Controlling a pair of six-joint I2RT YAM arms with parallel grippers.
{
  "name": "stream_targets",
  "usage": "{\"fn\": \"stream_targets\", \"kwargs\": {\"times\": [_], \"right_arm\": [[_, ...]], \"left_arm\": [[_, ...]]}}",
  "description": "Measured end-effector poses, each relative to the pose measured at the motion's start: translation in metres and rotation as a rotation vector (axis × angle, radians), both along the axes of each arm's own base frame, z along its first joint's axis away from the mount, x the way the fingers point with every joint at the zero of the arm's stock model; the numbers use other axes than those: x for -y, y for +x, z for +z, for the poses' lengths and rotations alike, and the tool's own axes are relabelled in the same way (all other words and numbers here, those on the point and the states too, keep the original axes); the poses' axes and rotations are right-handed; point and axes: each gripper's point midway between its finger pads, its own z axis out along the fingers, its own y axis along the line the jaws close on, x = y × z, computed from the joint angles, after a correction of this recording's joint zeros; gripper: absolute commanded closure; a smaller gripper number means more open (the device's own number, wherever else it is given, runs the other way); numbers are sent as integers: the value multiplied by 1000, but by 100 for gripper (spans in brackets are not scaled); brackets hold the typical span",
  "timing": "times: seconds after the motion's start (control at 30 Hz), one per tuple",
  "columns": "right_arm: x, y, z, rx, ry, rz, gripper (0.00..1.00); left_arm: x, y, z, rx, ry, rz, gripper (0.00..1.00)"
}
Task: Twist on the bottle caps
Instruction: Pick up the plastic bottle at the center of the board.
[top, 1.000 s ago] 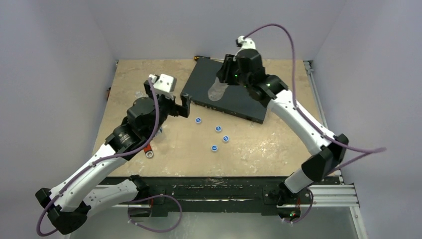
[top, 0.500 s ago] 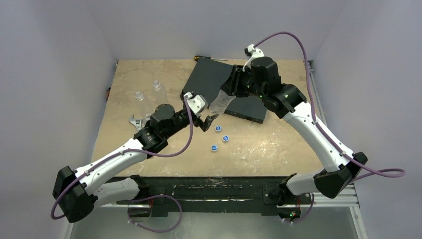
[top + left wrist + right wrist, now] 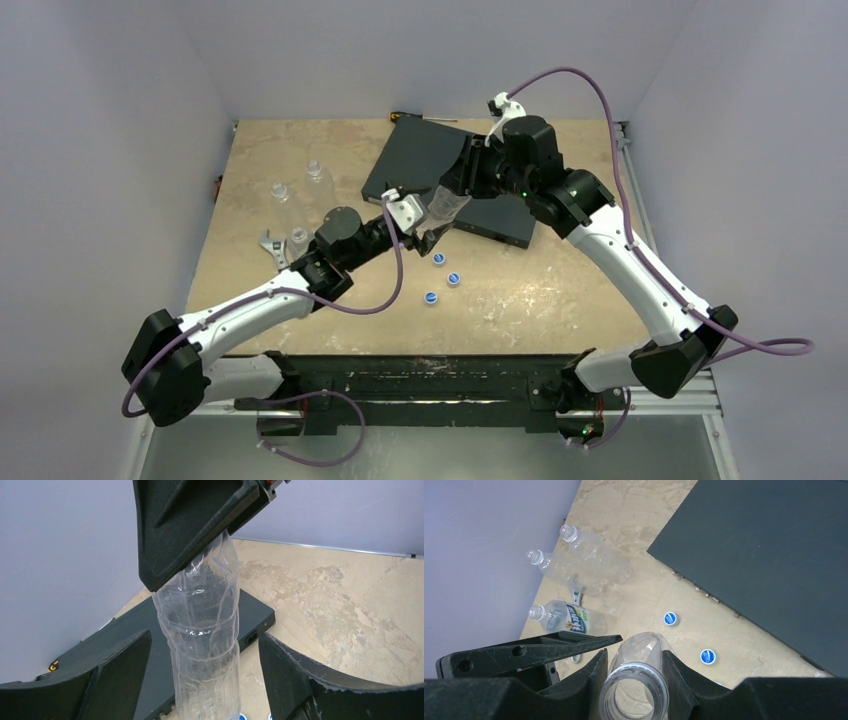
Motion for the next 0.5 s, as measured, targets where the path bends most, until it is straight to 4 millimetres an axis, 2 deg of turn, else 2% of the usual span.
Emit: {"fn": "stream_targets", "kwargs": {"times": [0.2,0.37,0.5], "right_arm": [[-3,-3,0,-9,13,15,98],[-1,-4,-3,-23,8,12,98],[-1,-4,-5,-29,4,10,98]], "left_arm": [[6,2,12,31,-56,-13,37],[12,6,5,25,-56,-23,39],[14,7,2,16,-57,-25,52]]}}
